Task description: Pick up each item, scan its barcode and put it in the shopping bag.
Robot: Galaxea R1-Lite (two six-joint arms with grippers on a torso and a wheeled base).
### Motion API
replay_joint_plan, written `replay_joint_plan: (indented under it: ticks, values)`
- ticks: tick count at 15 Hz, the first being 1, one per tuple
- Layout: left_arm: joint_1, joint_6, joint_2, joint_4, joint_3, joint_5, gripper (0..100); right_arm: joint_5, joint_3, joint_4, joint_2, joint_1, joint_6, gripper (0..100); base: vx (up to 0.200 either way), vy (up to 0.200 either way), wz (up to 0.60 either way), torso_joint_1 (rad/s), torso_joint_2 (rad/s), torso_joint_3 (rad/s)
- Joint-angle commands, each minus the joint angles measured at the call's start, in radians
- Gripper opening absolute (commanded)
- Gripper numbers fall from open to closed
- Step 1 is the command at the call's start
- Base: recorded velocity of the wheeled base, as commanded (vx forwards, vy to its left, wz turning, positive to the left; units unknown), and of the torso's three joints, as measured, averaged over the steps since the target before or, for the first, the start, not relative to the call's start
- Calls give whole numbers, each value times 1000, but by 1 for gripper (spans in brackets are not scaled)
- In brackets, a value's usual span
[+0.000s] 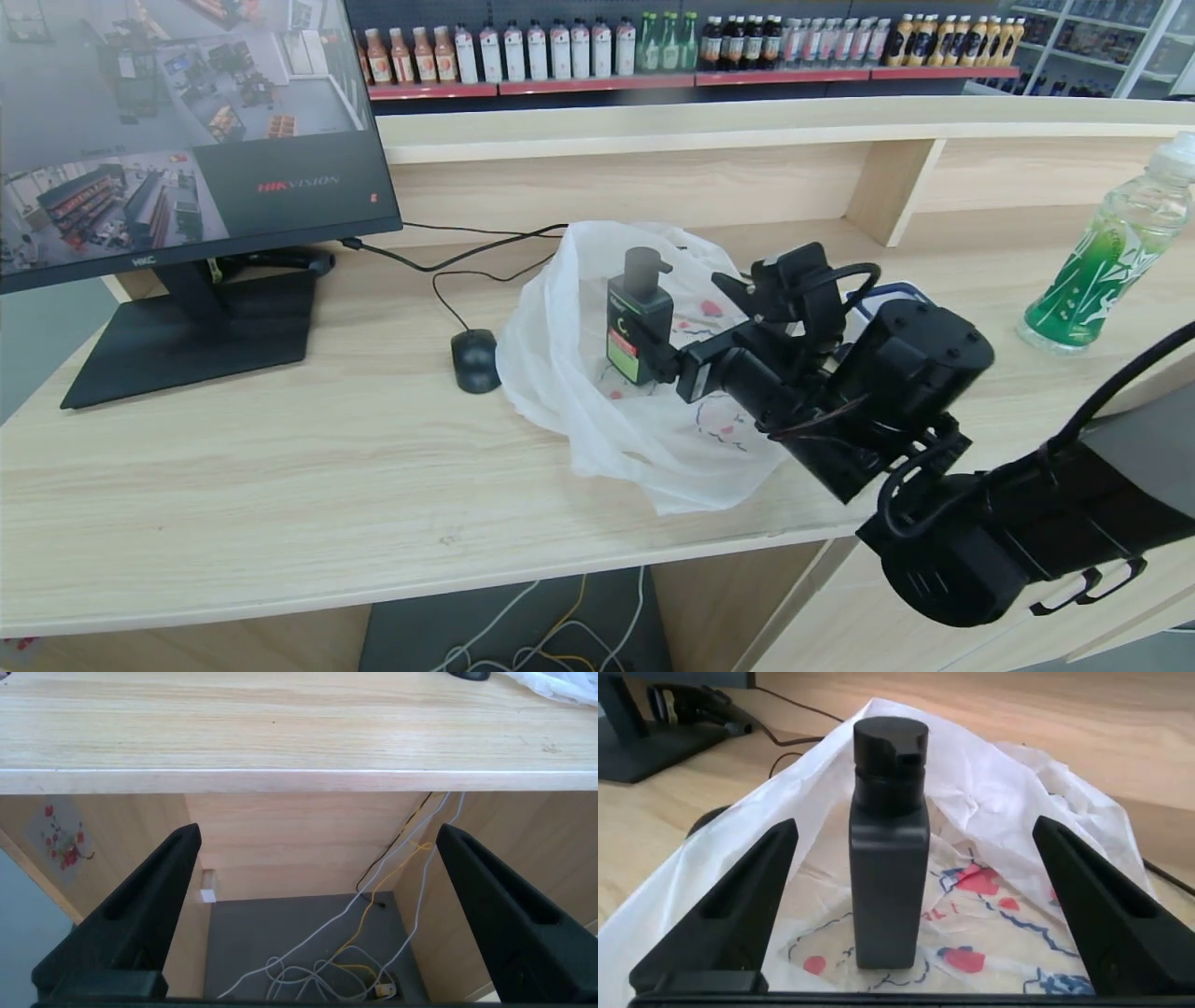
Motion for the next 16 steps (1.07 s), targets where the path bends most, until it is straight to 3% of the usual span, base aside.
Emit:
replay_joint_plan:
  ticks: [1,5,8,13,16]
  values:
    - [0,1,1,0,0,0,100,0,116,-103,-38,-1,1,100,0,0,0,0,0,0]
    - [0,1,1,0,0,0,100,-49,324,-143,-151,-1,23,100,0,0,0,0,0,0]
    - [0,1,0,0,0,0,100,-50,315,-143,-192,-1,21,100,0,0,0,0,0,0]
    - [0,0,1,0,0,0,100,-52,450,-143,-306,-2,26,100,0,0,0,0,0,0]
    - [0,0,1,0,0,0,100,-52,482,-143,-321,-2,26,100,-200,0,0,1,4,1]
